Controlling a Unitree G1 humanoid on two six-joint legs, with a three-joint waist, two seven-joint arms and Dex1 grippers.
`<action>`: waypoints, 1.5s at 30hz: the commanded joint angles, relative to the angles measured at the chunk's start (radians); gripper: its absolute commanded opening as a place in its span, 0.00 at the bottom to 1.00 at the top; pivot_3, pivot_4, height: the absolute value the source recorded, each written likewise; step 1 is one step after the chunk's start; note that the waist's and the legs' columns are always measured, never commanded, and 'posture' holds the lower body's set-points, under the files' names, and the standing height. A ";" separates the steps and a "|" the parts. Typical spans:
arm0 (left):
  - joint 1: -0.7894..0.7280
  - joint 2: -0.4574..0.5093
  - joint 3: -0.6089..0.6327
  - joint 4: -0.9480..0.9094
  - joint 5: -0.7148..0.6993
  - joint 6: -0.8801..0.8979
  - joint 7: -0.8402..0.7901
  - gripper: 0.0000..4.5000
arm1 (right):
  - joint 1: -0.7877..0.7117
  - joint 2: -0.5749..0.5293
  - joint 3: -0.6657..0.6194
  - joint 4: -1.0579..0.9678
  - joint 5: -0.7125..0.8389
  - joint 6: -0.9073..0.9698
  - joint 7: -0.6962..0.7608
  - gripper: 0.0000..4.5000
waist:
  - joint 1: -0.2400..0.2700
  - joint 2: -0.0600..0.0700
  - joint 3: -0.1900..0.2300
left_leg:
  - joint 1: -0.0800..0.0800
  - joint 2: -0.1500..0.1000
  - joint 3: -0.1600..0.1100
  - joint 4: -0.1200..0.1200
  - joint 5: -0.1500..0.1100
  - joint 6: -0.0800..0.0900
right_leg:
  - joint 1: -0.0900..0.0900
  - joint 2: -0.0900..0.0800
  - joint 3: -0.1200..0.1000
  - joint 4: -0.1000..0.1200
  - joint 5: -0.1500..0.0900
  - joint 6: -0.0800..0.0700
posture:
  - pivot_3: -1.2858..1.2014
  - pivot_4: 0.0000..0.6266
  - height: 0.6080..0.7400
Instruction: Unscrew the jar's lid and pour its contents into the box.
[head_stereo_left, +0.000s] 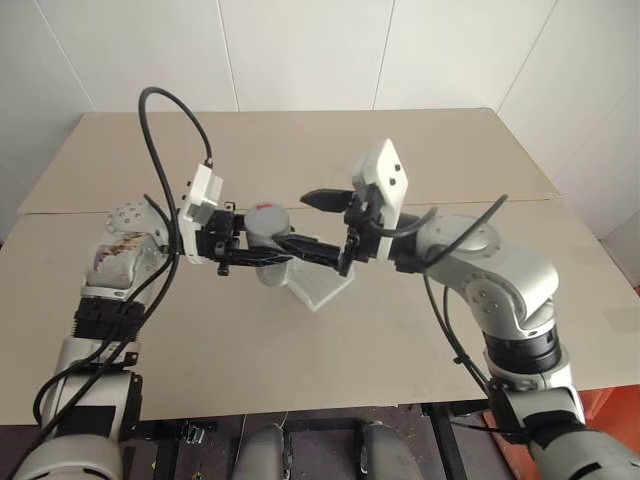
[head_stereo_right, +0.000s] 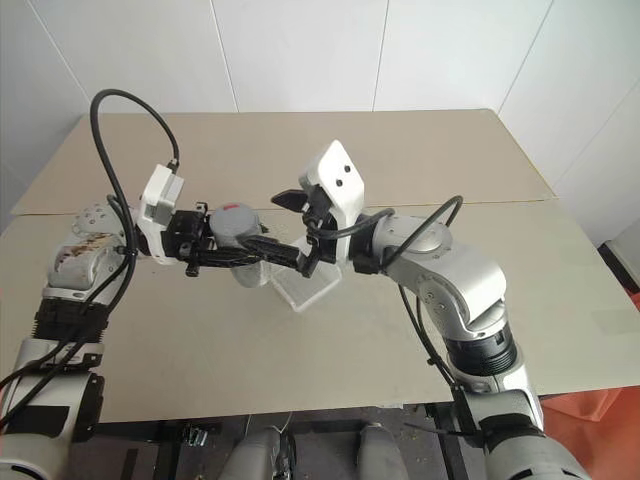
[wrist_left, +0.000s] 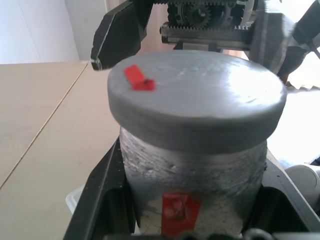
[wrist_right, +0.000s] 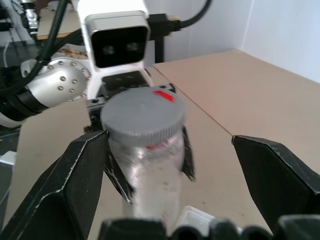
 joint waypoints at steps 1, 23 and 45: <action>-0.019 0.008 0.009 -0.028 -0.009 -0.009 -0.022 0.45 | 0.002 -0.013 -0.052 -0.025 -0.001 -0.011 -0.012 1.00 | 0.000 0.000 0.000 | 0.000 0.000 0.000 0.000 0.000 0.000 | 0.000 0.000 0.000 0.000 0.000 0.000 | 0.52 0.24 1.00; -0.014 -0.001 0.005 -0.030 -0.003 -0.013 -0.021 0.45 | 0.039 -0.055 -0.047 -0.116 0.050 -0.015 0.059 1.00 | 0.001 0.000 0.000 | 0.000 0.000 0.000 0.000 0.000 0.000 | 0.000 0.000 0.000 0.000 0.000 0.000 | 0.52 0.24 1.00; 0.002 0.005 0.015 -0.051 -0.007 -0.008 -0.007 0.45 | -0.085 0.114 0.092 0.017 -0.090 -0.062 0.029 1.00 | -0.001 0.000 0.000 | 0.000 0.000 0.000 0.000 0.000 0.000 | 0.000 0.000 0.000 0.000 0.000 0.000 | 0.52 0.24 1.00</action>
